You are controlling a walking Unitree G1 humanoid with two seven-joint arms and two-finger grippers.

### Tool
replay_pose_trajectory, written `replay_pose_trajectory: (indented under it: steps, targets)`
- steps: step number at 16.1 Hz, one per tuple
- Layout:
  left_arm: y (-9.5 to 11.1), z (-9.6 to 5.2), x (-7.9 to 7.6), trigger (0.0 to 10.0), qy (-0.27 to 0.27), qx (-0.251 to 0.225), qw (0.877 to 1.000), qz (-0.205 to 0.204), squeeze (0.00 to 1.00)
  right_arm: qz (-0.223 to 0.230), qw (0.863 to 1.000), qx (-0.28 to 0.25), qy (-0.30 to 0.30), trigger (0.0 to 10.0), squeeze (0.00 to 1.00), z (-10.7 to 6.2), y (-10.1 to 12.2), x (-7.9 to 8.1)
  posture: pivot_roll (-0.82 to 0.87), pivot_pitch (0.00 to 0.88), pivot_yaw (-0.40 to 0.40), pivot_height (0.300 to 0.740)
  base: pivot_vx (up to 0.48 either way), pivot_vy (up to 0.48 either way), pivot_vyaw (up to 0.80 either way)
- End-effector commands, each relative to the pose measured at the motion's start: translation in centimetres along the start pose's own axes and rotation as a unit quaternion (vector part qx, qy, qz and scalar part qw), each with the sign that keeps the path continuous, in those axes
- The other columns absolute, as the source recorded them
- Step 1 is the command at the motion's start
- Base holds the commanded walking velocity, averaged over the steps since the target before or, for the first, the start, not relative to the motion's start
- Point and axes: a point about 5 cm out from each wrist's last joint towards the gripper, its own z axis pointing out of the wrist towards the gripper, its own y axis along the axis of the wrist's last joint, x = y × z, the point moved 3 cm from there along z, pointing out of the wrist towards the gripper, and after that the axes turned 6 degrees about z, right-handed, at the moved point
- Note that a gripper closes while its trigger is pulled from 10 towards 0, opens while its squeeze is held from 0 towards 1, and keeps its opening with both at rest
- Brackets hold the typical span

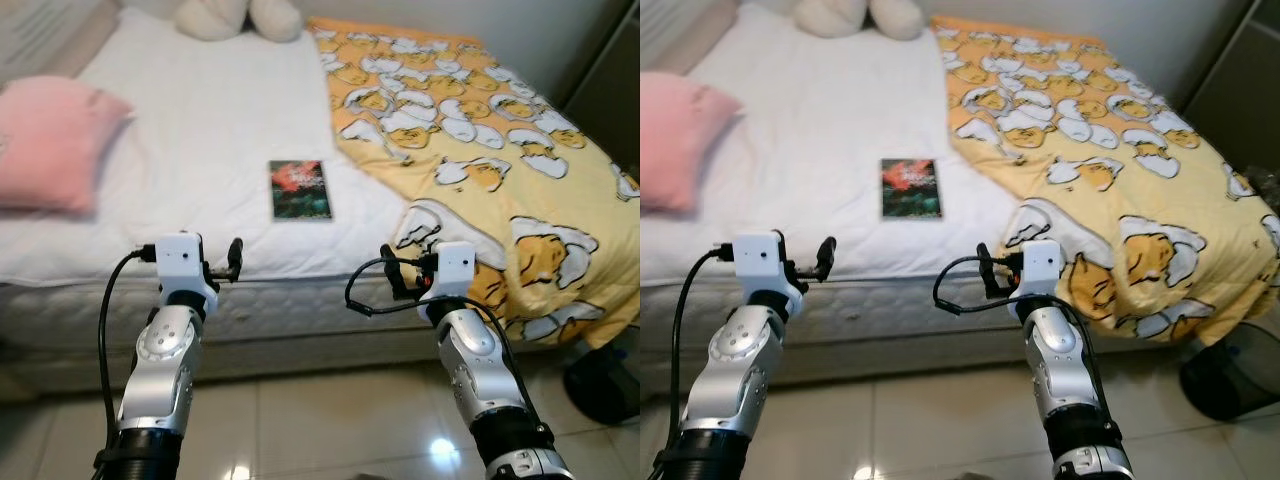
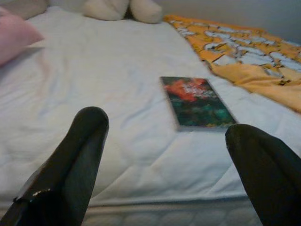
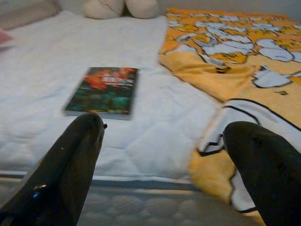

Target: Clean up the room

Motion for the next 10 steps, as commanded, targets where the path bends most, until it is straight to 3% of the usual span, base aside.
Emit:
replay_pose_trajectory:
  steps: [1, 7, 10]
  targets:
    - [0.35, 0.15, -1.08, 10.0, -0.015, -0.007, 1.0, -0.005, 0.0, -0.003, 1.0, -0.003, -0.009, 10.0, 0.0, 0.06, 0.31, -0.77, 0.06, 0.0, -0.097, 0.74, 0.48, 0.0, 0.0]
    - [-0.02, -0.12, -0.87, 10.0, -0.017, -0.003, 0.999, -0.028, 0.0, -0.005, 1.0, 0.0, -0.013, 10.0, 0.0, -0.43, -0.27, -0.82, 0.04, 0.0, -0.079, 0.74, 0.48, 0.0, 0.0]
    - [-0.07, 0.01, -1.77, 10.0, -0.034, -0.01, 0.999, -0.024, 0.0, 0.003, 1.0, -0.001, -0.026, 10.0, 0.0, -0.63, -0.34, -1.34, 0.03, 0.0, -0.077, 0.74, 0.0, 0.0, 0.72]
